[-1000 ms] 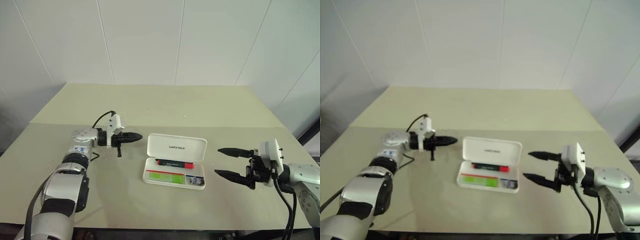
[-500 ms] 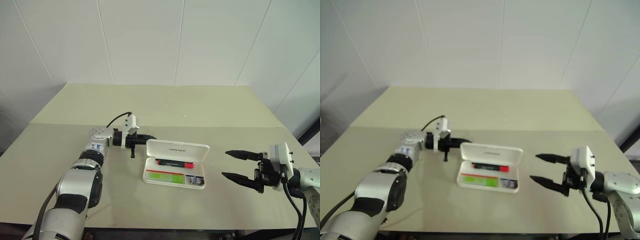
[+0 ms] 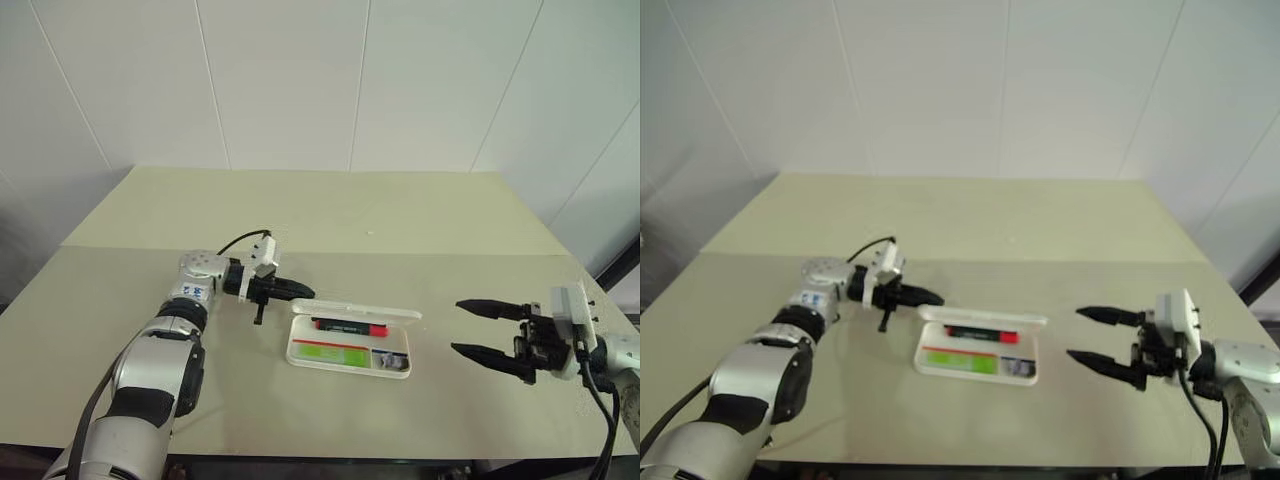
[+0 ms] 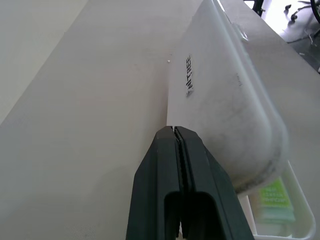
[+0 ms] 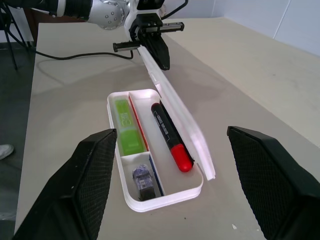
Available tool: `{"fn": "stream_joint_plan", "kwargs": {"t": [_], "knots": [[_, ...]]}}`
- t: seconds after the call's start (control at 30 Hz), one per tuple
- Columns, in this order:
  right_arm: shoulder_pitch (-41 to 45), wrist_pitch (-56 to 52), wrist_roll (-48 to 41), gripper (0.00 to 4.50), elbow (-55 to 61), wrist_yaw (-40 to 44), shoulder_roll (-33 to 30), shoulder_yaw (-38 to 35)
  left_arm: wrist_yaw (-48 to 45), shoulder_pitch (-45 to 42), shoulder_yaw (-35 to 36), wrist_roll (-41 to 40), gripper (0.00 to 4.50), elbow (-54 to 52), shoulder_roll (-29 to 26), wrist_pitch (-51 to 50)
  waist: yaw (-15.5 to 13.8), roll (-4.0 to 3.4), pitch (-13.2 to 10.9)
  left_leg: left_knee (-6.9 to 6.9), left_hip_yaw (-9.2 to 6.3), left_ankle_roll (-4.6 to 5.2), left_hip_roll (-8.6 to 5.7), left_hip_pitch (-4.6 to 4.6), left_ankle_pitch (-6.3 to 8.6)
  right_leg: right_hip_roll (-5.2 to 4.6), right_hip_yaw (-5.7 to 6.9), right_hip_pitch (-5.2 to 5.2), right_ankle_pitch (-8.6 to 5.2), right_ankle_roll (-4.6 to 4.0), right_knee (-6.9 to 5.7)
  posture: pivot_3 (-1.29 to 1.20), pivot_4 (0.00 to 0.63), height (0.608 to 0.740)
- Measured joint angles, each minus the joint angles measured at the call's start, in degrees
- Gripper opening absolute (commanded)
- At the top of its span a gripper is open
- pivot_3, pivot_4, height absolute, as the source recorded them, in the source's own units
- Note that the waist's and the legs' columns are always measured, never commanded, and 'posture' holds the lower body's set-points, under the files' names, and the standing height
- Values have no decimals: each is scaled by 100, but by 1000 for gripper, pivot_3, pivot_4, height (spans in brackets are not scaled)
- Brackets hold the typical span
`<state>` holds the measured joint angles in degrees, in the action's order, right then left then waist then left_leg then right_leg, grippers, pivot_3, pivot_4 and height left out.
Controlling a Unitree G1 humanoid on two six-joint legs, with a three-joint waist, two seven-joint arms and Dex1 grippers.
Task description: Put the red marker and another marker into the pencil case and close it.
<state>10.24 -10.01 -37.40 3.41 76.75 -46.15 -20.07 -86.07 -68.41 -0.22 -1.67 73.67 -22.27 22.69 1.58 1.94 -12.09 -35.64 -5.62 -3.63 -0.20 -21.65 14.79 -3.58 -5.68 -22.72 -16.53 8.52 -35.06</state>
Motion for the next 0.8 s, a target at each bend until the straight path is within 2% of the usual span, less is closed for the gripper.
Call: {"fn": "stream_joint_plan", "kwargs": {"t": [0.13, 0.53, 0.8], "knots": [[237, 61, -12, 4500, -343, 233, -274, -110, 0, 92, -267, 52, 38, -127, 20, 288, 4, -1, 0, 0, 0, 0, 1, 1, 0, 1, 0, 0, 0, 0, -1, 0, 150, 740], [343, -35, -252, 4500, -559, 536, -375, -130, 0, 181, -1162, 227, 38, -412, 30, 1110, 0, -1, 0, -8, 0, 0, 0, 0, 0, 0, -1, 0, 0, 0, -5, 0, 150, 740], [414, -288, -696, 4500, -858, 866, -601, -562, 1, 250, -1445, 438, 38, -610, 53, 1835, 3, -3, -1, -22, 0, 2, 0, 0, 1, 1, -2, 6, 0, 1, -10, 0, 150, 740]]}}
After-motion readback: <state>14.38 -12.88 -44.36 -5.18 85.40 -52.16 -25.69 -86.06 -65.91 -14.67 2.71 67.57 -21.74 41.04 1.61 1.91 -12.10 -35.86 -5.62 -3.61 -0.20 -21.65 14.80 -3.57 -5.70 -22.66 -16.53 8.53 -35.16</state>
